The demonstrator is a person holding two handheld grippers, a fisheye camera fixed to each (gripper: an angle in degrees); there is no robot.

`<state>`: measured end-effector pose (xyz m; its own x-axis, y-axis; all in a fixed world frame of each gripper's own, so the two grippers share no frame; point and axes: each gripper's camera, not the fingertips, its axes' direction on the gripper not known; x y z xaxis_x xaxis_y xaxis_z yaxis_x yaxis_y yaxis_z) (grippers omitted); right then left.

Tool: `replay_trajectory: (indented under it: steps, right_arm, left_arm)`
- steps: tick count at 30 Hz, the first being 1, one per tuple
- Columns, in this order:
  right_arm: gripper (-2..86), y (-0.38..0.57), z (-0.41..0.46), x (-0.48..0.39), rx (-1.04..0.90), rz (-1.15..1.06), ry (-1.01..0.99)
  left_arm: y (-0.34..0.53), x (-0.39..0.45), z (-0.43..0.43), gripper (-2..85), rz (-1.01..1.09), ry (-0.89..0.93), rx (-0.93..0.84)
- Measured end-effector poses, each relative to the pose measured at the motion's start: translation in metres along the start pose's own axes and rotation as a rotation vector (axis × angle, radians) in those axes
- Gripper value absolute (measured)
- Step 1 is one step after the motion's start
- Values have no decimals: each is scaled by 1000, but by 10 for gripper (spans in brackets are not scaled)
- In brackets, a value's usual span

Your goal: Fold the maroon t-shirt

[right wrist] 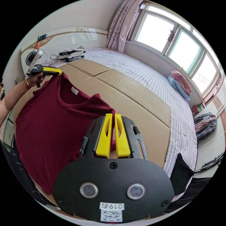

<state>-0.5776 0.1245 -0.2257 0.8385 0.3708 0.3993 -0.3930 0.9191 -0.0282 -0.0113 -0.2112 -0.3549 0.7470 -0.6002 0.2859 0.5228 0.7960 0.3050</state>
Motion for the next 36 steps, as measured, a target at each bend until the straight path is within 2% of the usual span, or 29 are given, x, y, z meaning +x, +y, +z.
replay_trajectory:
  steps: [4,7,11,13,16,19,22,25,27,31,32,36]
  right_arm:
    - [-1,-19,16,9,4,82,59]
    - [13,-24,37,11,-68,121,38]
    - [68,-1,33,20,-87,191,229]
    - [74,15,15,25,-78,184,172]
    - [40,57,-45,16,73,149,-9]
    - [5,110,-113,-15,232,89,-129]
    - [-3,170,-169,-56,339,46,-195]
    - [-7,239,-209,-82,448,134,-221]
    - [-8,279,-222,-81,513,205,-263]
    - [-7,331,-224,-53,382,363,-211]
    - [-7,336,-227,-41,384,392,-232]
    - [-6,323,-227,-17,316,370,-288]
  left_arm:
    - [-21,5,8,28,-37,-58,-21]
    - [-34,10,32,53,-29,-18,-141]
    - [-23,-12,37,103,-47,-17,-209]
    - [-9,-34,24,113,-75,14,-185]
    - [24,-71,-15,112,-100,102,-71]
    - [61,-101,-51,99,-119,191,-7]
    - [125,-101,-109,73,-55,371,128]
    - [221,-70,-177,46,8,425,256]
    - [312,-58,-215,28,-111,431,388]
    - [404,-50,-223,17,-252,329,321]
    - [422,-50,-217,15,-304,287,257]
    - [433,-52,-202,12,-370,366,194]
